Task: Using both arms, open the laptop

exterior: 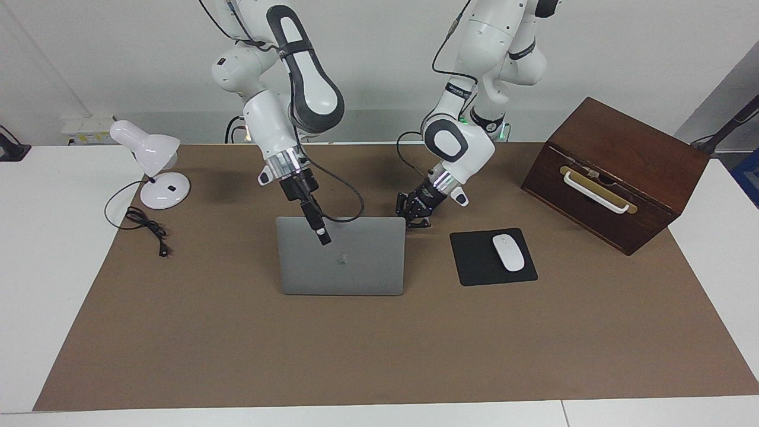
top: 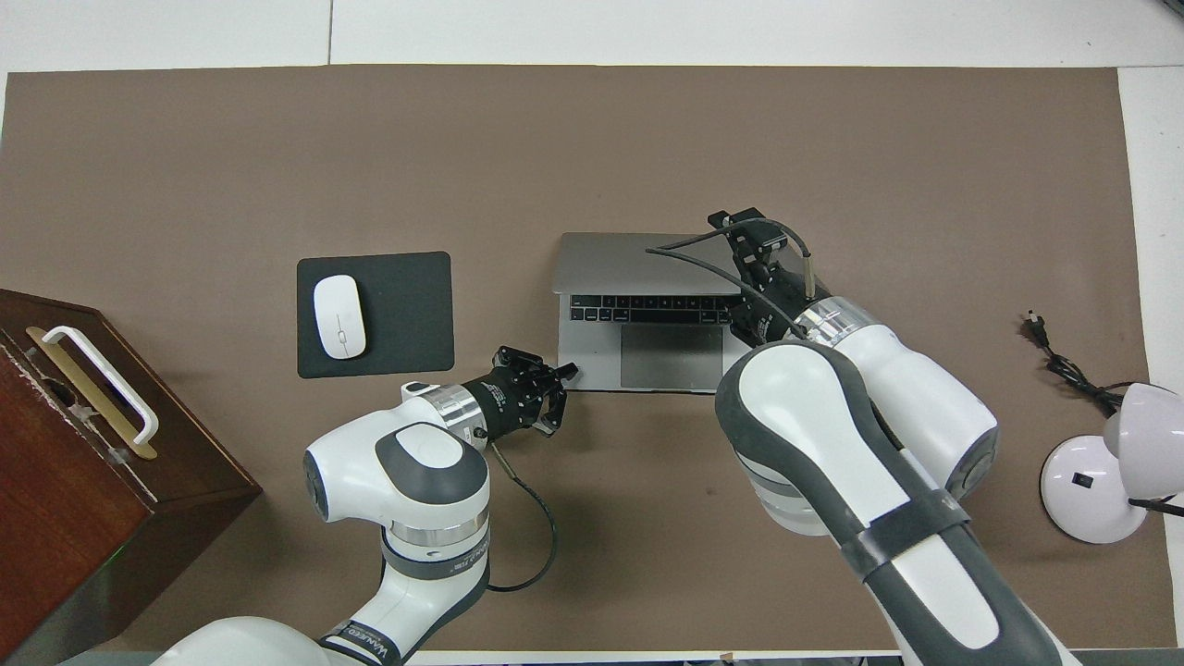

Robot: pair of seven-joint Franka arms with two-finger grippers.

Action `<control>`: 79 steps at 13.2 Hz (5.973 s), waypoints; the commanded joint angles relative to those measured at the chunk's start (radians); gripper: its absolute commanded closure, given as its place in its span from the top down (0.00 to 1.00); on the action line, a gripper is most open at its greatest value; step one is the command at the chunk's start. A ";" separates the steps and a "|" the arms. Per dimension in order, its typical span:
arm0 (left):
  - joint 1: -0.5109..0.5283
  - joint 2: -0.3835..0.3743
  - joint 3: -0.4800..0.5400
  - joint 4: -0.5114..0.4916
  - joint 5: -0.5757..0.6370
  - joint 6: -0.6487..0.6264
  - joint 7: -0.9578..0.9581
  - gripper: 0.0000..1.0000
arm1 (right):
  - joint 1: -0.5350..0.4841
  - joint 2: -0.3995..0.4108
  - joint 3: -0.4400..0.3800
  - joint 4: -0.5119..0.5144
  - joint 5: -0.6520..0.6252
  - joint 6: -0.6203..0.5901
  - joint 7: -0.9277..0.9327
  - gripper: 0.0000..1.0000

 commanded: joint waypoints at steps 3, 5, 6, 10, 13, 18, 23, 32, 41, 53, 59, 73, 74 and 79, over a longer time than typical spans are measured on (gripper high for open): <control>0.012 0.047 0.009 0.012 -0.023 0.016 0.042 0.00 | -0.024 0.052 -0.038 0.077 -0.028 -0.068 -0.031 1.00; 0.012 0.047 0.007 0.012 -0.024 0.016 0.042 0.00 | -0.031 0.064 -0.044 0.100 -0.034 -0.085 -0.031 1.00; 0.012 0.047 0.007 0.012 -0.023 0.016 0.042 0.00 | -0.033 0.066 -0.048 0.107 -0.034 -0.097 -0.031 1.00; 0.012 0.047 0.007 0.010 -0.024 0.016 0.042 0.00 | -0.042 0.078 -0.074 0.126 -0.068 -0.139 -0.029 1.00; 0.012 0.047 0.007 0.010 -0.023 0.016 0.042 0.00 | -0.047 0.086 -0.093 0.138 -0.091 -0.174 -0.031 1.00; 0.012 0.047 0.009 0.010 -0.024 0.016 0.042 0.00 | -0.059 0.109 -0.143 0.173 -0.114 -0.248 -0.028 1.00; 0.012 0.047 0.007 0.012 -0.024 0.016 0.042 0.00 | -0.074 0.126 -0.159 0.180 -0.143 -0.281 -0.029 1.00; 0.010 0.047 0.007 0.010 -0.024 0.019 0.042 0.00 | -0.133 0.192 -0.176 0.259 -0.151 -0.346 -0.029 1.00; 0.012 0.047 0.009 0.010 -0.024 0.019 0.042 0.00 | -0.324 0.153 -0.018 0.269 -0.258 -0.407 0.028 1.00; 0.013 0.022 0.016 0.047 0.000 0.036 0.039 0.00 | -0.461 -0.067 -0.018 0.325 -0.865 -0.916 0.374 1.00; 0.122 -0.067 0.018 0.111 0.089 0.059 0.039 0.00 | -0.667 -0.097 0.106 0.471 -1.134 -1.160 0.192 1.00; 0.364 -0.070 0.021 0.228 0.668 0.061 0.203 0.00 | -1.189 -0.209 0.559 0.572 -1.590 -1.570 -0.365 1.00; 0.398 -0.069 0.021 0.242 0.760 0.006 0.205 0.00 | -1.200 -0.210 0.579 0.581 -1.593 -1.570 -0.366 1.00; 0.582 -0.064 0.024 0.372 1.339 -0.434 0.205 0.00 | -1.217 -0.219 0.591 0.583 -1.571 -1.581 -0.347 1.00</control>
